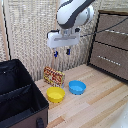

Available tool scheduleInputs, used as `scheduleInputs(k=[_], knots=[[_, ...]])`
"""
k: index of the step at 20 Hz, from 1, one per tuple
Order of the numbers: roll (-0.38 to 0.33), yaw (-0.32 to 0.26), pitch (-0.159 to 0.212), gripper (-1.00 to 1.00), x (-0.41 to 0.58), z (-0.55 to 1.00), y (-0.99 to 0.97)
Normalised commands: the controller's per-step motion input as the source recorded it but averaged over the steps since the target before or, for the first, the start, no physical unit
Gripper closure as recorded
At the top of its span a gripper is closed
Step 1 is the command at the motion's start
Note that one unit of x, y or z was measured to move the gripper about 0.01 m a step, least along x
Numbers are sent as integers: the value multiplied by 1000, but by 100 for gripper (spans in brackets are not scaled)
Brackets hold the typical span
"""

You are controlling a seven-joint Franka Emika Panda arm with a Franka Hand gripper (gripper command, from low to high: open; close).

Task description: With caution, bring your gripper towards the upper drawer's hold. Grasp the drawer hold tightly with your gripper tool. Pull the drawer in your direction to reveal the contents of the top drawer.

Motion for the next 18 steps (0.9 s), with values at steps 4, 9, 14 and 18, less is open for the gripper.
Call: scheduleInputs(k=[4, 9, 14, 18], knots=[[-375, 48, 33, -100, 257, 130, 176], [-375, 43, 38, -100, 282, 141, 193], [-361, 57, 25, -100, 221, 214, 137], [-280, 95, 17, -100, 109, 434, 75]])
